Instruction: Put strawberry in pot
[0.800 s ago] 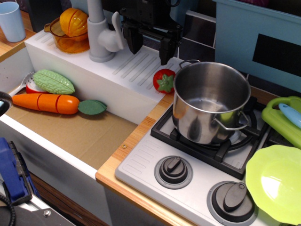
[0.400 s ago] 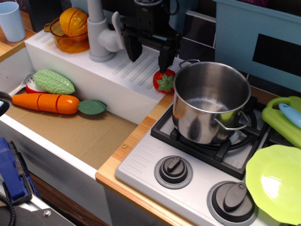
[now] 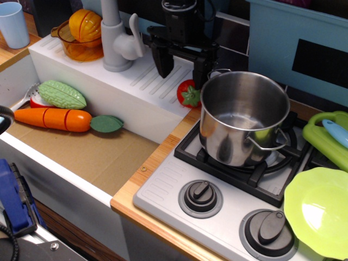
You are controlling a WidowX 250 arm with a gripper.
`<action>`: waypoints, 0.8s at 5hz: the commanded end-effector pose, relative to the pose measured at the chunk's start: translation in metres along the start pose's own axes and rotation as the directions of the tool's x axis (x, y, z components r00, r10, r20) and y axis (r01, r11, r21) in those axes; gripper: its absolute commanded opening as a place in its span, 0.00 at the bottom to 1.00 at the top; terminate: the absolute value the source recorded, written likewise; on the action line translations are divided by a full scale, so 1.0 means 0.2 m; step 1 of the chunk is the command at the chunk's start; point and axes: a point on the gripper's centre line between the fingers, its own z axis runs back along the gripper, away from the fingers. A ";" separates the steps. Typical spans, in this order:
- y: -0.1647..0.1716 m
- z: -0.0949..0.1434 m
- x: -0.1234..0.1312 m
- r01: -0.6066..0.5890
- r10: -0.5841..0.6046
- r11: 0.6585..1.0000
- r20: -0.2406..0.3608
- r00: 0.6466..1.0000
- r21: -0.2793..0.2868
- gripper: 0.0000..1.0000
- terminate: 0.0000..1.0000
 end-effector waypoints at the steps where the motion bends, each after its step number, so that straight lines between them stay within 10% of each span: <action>1: 0.01 0.05 0.05 0.008 -0.006 1.000 0.091 0.996 -0.023 1.00 0.00; 4: 0.04 -0.08 0.08 -0.017 0.026 0.995 0.096 0.995 -0.098 1.00 0.00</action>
